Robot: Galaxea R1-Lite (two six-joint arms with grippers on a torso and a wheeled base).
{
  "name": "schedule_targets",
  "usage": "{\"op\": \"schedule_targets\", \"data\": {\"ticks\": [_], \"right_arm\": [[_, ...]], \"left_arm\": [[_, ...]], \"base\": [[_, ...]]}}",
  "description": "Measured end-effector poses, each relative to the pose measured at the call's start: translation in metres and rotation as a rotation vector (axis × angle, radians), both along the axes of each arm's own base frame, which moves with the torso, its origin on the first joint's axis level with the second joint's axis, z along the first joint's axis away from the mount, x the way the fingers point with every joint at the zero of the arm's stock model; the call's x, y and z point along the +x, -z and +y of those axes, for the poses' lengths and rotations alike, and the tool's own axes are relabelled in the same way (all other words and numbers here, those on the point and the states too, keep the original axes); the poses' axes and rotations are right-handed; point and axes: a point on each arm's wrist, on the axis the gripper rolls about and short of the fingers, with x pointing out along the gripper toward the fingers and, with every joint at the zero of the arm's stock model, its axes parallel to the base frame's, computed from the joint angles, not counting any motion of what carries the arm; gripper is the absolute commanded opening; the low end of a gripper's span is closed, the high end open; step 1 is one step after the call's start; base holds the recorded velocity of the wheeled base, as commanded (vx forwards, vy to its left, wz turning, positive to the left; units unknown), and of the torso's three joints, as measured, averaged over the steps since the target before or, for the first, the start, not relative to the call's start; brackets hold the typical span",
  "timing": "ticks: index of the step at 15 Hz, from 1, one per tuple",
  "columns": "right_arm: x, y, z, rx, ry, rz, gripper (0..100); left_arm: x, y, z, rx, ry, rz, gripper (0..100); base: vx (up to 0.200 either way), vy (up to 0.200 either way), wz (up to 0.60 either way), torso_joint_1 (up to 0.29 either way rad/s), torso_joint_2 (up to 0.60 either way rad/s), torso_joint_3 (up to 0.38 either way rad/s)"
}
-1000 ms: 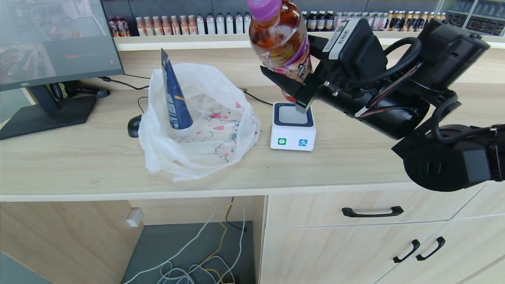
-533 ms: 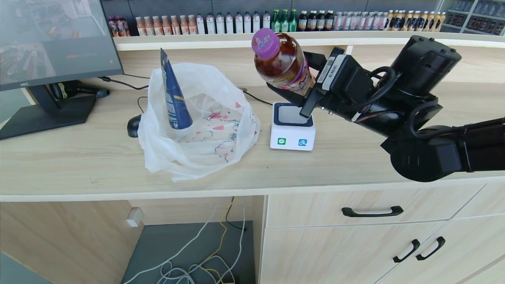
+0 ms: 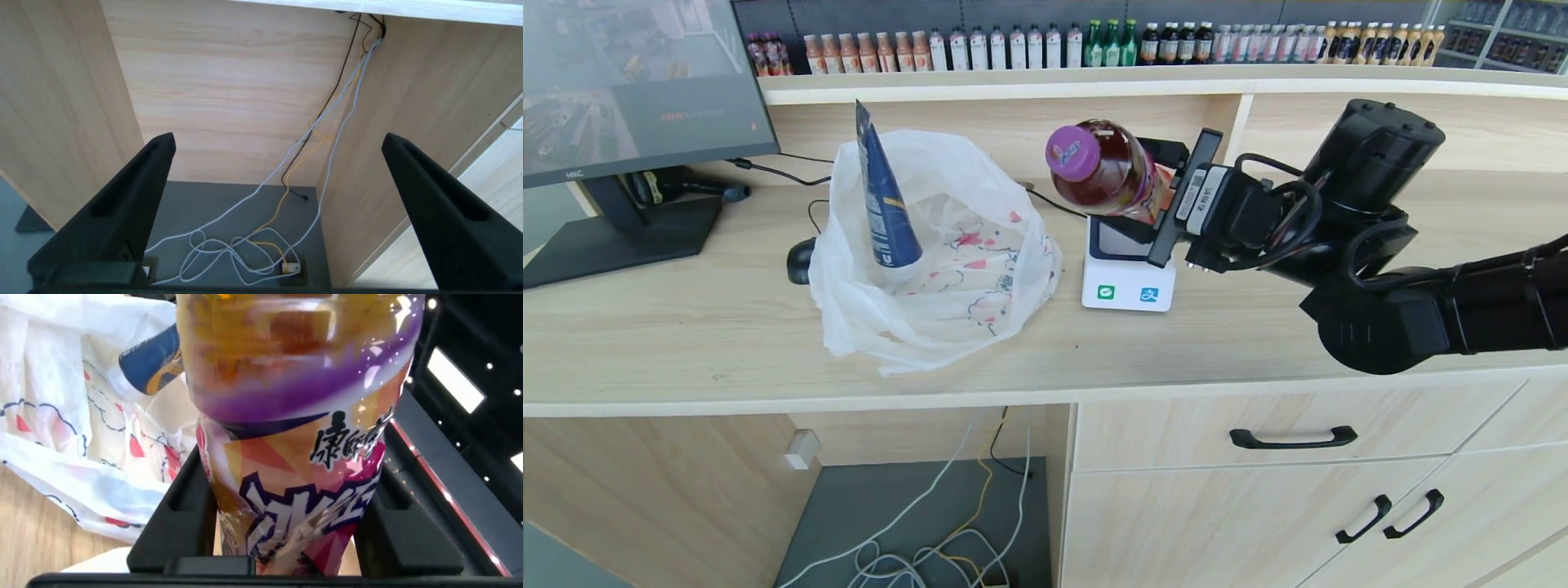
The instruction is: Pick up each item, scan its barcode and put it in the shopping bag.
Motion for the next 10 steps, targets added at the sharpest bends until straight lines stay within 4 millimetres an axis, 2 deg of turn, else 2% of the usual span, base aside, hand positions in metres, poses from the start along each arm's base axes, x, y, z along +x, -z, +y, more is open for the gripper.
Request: {"op": "schedule_targets", "data": {"ticks": [5, 10], "right_arm": [[0.0088, 0.0051, -0.0093, -0.038, 0.013, -0.048, 0], [0.0123, 0.0104, -0.0086, -0.049, 0.017, -0.049, 0]], "left_arm": [[0.0000, 0.0000, 0.0000, 0.000, 0.000, 0.000, 100], [0.0000, 0.0000, 0.0000, 0.000, 0.000, 0.000, 100]], "base": [[0.000, 0.000, 0.00, 0.000, 0.00, 0.000], [0.000, 0.000, 0.00, 0.000, 0.00, 0.000]]}}
